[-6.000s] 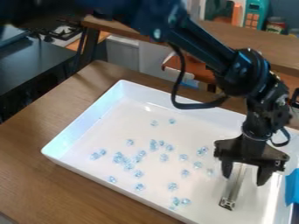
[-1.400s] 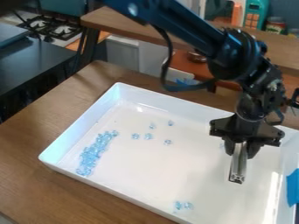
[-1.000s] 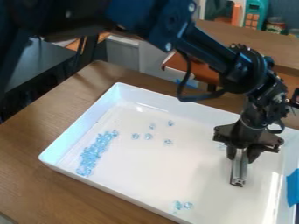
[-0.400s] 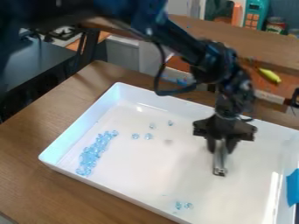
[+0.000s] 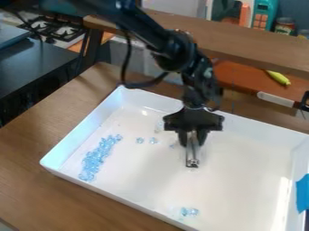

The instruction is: Sweep into pile

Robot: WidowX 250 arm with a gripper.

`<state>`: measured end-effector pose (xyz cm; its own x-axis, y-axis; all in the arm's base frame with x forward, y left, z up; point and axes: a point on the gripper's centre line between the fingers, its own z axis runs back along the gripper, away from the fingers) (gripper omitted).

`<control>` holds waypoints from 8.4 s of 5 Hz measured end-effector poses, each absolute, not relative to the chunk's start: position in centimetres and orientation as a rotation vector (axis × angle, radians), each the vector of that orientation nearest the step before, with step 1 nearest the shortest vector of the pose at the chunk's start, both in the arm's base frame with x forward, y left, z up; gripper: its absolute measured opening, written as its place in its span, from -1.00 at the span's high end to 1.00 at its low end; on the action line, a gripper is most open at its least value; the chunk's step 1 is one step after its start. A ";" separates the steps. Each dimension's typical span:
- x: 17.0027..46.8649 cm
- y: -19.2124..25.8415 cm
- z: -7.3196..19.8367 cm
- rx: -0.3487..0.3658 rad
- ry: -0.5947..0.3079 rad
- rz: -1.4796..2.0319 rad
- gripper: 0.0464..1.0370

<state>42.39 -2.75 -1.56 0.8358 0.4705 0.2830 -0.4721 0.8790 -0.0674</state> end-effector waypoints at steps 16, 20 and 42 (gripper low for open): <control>35.3 -12.4 -0.7 -0.205 -0.413 0.412 0.32; 32.7 -6.6 -1.6 -0.201 -0.304 0.371 0.32; 31.2 9.1 -1.7 0.273 -0.270 0.147 0.32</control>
<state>31.17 9.08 -1.72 0.9533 0.1067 0.2827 -0.1795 0.9526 0.2456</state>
